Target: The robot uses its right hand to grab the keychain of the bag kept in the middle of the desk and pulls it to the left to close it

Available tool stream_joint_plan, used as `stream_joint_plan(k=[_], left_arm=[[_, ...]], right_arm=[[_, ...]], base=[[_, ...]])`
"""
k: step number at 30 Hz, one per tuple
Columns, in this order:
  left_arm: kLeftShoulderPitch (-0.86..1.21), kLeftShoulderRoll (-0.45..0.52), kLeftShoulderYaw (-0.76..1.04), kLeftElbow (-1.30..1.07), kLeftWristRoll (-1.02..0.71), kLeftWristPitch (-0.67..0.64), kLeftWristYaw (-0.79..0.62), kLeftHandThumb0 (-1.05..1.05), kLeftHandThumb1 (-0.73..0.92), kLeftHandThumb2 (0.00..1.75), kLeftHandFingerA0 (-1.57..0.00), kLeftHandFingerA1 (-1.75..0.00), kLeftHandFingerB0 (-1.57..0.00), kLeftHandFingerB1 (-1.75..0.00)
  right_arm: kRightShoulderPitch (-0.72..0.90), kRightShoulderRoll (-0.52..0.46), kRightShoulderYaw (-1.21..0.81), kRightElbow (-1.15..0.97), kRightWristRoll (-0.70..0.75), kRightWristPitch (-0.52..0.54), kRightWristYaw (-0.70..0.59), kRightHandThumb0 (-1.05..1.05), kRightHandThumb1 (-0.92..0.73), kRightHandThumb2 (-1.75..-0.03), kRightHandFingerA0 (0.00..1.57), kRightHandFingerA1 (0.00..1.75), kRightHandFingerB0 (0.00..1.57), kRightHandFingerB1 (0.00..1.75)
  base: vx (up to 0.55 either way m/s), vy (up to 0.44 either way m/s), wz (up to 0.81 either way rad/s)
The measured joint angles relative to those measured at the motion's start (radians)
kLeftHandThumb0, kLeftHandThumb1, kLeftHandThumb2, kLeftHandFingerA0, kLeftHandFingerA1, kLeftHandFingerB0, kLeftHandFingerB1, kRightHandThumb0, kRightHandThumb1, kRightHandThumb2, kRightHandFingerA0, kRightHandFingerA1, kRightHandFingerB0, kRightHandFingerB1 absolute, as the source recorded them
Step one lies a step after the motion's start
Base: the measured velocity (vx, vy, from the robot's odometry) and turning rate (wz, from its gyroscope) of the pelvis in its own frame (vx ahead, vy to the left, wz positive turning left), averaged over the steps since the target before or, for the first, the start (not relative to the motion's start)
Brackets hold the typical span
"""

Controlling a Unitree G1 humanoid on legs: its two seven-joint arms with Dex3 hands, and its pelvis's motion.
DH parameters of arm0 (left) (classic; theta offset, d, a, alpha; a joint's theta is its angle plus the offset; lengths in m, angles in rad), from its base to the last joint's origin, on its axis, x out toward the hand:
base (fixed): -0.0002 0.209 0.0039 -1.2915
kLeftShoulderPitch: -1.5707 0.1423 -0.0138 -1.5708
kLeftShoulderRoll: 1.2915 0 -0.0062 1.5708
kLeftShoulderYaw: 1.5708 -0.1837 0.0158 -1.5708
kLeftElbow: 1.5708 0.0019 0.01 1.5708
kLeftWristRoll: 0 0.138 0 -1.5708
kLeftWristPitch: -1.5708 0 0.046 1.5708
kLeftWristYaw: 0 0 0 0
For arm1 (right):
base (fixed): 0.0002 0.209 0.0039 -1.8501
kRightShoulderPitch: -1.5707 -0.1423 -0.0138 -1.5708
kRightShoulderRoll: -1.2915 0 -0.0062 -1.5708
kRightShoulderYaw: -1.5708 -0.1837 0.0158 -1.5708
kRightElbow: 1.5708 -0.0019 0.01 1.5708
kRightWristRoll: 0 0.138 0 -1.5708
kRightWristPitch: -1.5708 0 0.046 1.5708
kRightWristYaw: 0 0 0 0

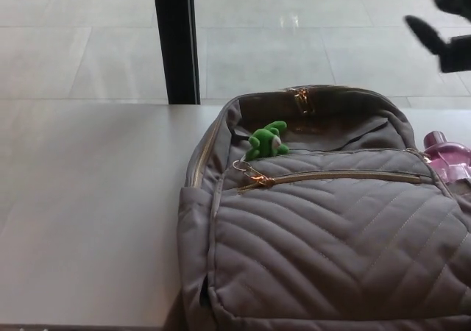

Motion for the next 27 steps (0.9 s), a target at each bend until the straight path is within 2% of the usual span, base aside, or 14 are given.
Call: stream_joint_plan(k=[1,2,3,4,6,7,11,12,14,17,19,22,23,27], left_arm=[[0.001,0.0,0.0,0.0,0.0,0.0,0.0,-0.88,0.75,1.16,-0.47,-0.71,-0.34,-0.59],[0.001,0.0,0.001,0.0,0.0,0.0,0.0,-0.9,0.92,0.77,-0.47,-0.68,-0.34,-0.51],[0.001,0.0,0.001,0.0,0.0,0.0,0.0,-0.9,0.92,0.76,-0.47,-0.7,-0.32,-0.5],[0.001,0.0,0.001,0.0,0.0,0.0,0.0,-0.89,0.92,0.75,-0.49,-0.71,-0.34,-0.51],[0.001,-0.001,0.001,0.001,0.0,0.0,0.0,-0.9,0.92,0.74,-0.48,-0.7,-0.34,-0.51],[0.001,-0.001,0.001,0.001,0.0,0.0,-0.001,-0.91,0.92,0.75,-0.47,-0.7,-0.32,-0.5],[0.002,-0.001,0.001,0.001,0.0,0.0,-0.002,-0.93,0.92,0.76,-0.46,-0.7,-0.32,-0.51],[0.002,-0.002,0.002,0.001,0.0,0.0,-0.002,-0.92,0.92,0.78,-0.45,-0.69,-0.31,-0.51],[0.003,-0.002,0.002,0.001,0.0,0.0,-0.002,-0.91,0.92,0.77,-0.45,-0.69,-0.31,-0.5],[0.004,-0.002,0.002,0.001,0.0,0.0,-0.002,-0.93,0.91,0.75,-0.46,-0.69,-0.33,-0.5],[0.005,-0.002,0.003,0.002,0.0,0.0,-0.002,-0.93,0.92,0.76,-0.48,-0.69,-0.34,-0.49],[0.006,-0.002,0.004,0.003,0.0,0.0,-0.002,-0.91,0.92,0.77,-0.47,-0.68,-0.34,-0.5],[0.007,-0.002,0.005,0.003,0.0,0.0,-0.002,-0.91,0.92,0.77,-0.45,-0.69,-0.33,-0.5],[0.008,-0.002,0.006,0.004,0.0,0.0,-0.002,-0.9,0.92,0.75,-0.47,-0.7,-0.35,-0.51]], right_arm=[[0.03,-0.028,-0.038,-0.001,0.005,0.001,0.007,-0.95,-0.68,-1.07,0.21,0.65,0.04,0.46],[0.05,-0.044,-0.061,-0.001,0.007,0.001,0.011,-0.94,-0.86,-0.66,0.17,0.71,0.11,0.48],[0.086,-0.067,-0.1,-0.002,0.01,0.002,0.019,-0.91,-0.62,-1.03,0.2,0.68,0.09,0.54],[0.108,-0.079,-0.122,-0.002,0.012,0.002,0.022,-0.93,-0.81,-0.65,0.14,0.76,0.08,0.53],[0.18,-0.109,-0.19,-0.003,0.016,0.002,0.029,-0.9,-0.64,-1.04,0.11,0.7,0.02,0.51],[0.216,-0.119,-0.22,-0.003,0.019,0.002,0.031,-0.89,-0.82,-0.65,0.04,0.83,0.04,0.51],[0.373,-0.141,-0.347,0.0,0.029,0.001,0.033,-0.88,-0.79,-0.6,0.0,1.0,0.01,0.53],[0.404,-0.141,-0.373,0.002,0.032,0.001,0.033,-0.9,-0.62,-1.03,0.18,0.8,0.0,0.43],[0.475,-0.141,-0.43,0.009,0.04,0.0,0.033,-0.74,-0.79,-0.63,0.29,1.1,0.0,0.56],[0.6,-0.137,-0.531,0.033,0.054,-0.01,0.028,-0.77,-0.56,-0.92,0.62,0.99,0.06,0.61],[0.666,-0.13,-0.583,0.053,0.065,-0.017,0.022,-0.73,-0.72,-0.62,0.5,1.12,0.03,0.65],[0.796,-0.103,-0.691,0.123,0.091,-0.038,0.006,-0.74,-0.75,-0.59,0.33,1.18,0.0,0.57],[0.83,-0.093,-0.721,0.145,0.097,-0.043,0.0,-0.78,-0.57,-0.94,0.35,0.89,0.0,0.53],[0.93,-0.052,-0.808,0.218,0.124,-0.058,-0.022,-0.69,-0.73,-0.62,0.07,1.07,0.0,0.6]], base=[[0.0,0.0,0.0],[0.0,0.0,0.0],[0.0,0.0,0.0],[0.0,0.0,0.0],[0.0,0.0,0.0],[0.0,0.0,0.0],[0.0,0.0,0.0],[0.0,0.0,0.0],[0.0,0.0,0.0],[0.0,0.0,0.0],[0.0,0.0,0.0],[0.0,0.0,0.0],[0.0,0.0,0.0],[0.0,0.0,0.0]])
